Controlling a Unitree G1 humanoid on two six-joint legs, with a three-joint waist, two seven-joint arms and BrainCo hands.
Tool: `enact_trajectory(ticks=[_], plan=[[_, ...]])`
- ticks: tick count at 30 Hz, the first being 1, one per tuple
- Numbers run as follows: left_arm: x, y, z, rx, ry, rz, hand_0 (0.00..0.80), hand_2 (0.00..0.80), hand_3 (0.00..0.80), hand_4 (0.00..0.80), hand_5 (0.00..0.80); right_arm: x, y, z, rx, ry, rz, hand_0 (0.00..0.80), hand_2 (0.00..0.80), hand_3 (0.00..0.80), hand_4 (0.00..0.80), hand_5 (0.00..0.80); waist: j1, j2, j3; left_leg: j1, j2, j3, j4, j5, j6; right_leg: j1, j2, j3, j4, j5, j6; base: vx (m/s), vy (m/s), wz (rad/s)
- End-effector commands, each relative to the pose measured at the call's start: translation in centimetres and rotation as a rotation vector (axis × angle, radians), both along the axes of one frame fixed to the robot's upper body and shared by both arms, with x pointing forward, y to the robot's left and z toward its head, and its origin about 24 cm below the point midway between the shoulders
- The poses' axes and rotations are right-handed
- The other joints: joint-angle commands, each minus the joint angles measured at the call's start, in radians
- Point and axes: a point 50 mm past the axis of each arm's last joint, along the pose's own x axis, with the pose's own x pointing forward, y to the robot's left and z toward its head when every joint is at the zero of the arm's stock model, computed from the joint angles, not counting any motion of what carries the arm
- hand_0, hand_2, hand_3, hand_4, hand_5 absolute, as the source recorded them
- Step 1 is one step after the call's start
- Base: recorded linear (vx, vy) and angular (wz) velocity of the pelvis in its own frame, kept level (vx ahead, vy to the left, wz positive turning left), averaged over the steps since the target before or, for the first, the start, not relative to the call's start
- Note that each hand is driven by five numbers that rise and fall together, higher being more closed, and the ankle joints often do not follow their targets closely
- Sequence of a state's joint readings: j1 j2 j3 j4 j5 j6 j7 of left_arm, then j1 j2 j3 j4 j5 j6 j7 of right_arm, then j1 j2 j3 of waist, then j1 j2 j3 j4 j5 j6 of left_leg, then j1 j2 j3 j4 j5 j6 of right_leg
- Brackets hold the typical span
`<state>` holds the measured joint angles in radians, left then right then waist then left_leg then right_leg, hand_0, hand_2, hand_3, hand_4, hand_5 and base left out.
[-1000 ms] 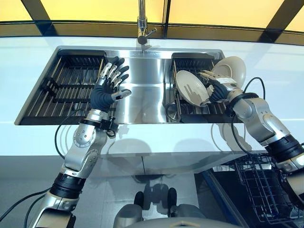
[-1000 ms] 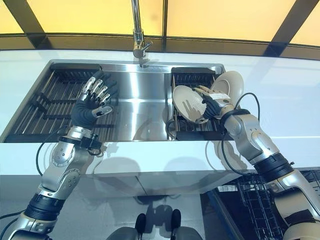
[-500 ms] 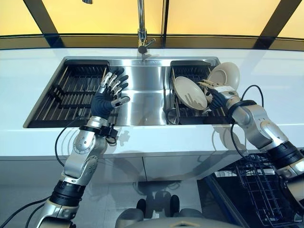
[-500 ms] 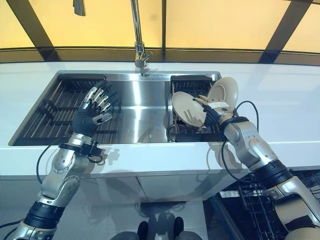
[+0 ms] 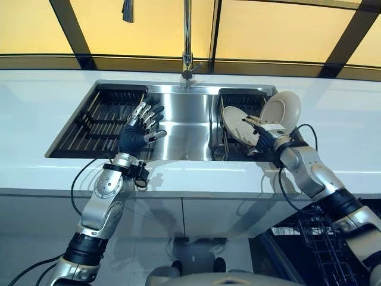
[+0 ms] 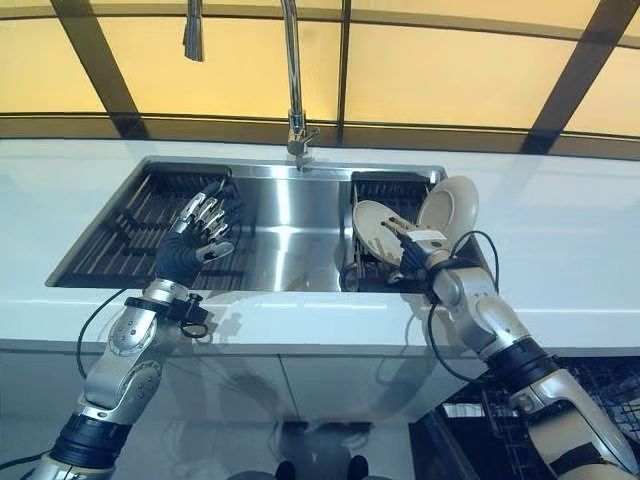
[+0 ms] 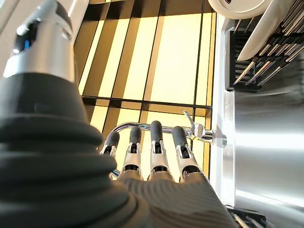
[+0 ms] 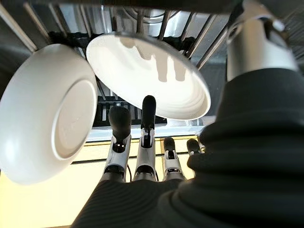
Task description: Take plates into dishwasher
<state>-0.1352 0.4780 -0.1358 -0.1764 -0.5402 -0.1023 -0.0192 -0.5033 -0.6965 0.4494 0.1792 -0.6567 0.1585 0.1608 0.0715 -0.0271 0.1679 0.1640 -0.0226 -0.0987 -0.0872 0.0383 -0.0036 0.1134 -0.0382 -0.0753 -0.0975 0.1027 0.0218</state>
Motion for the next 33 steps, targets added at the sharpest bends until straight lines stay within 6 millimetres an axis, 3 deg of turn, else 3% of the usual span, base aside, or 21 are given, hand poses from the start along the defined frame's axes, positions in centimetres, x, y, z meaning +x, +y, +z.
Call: enact_trajectory(ticks=[1,19,33], plan=[[-0.5,-0.5,0.4,-0.002,-0.050,-0.029,0.000,0.000,0.000,0.000,0.000,0.6,-0.4,0.6,-0.073,-0.057,-0.021,0.000,0.000,0.000,0.000,0.000,0.026,0.003,-0.060,-0.001,-0.019,-0.011,0.000,-0.064,0.028,0.069,-0.001,-0.051,0.010,-0.108,0.052,0.055,0.005,0.05],[-0.7,-0.8,-1.1,0.024,0.036,-0.071,0.000,0.000,0.000,0.000,0.000,1.6,-0.8,-1.7,-0.167,0.043,-0.129,0.000,0.000,0.000,0.000,0.000,0.055,0.003,-0.085,0.033,-0.018,-0.031,0.000,-0.052,0.025,0.105,-0.011,-0.075,0.010,-0.101,0.054,0.060,0.007,0.05],[-1.0,-1.3,-2.8,0.089,0.129,-0.137,0.000,0.000,0.000,0.000,0.000,1.9,-1.9,-2.6,-0.119,0.132,-0.228,0.000,0.000,0.000,0.000,0.000,0.062,0.006,-0.071,0.061,-0.013,-0.041,0.000,-0.026,0.025,0.130,-0.012,-0.072,0.010,-0.071,0.055,0.092,-0.014,0.03]])
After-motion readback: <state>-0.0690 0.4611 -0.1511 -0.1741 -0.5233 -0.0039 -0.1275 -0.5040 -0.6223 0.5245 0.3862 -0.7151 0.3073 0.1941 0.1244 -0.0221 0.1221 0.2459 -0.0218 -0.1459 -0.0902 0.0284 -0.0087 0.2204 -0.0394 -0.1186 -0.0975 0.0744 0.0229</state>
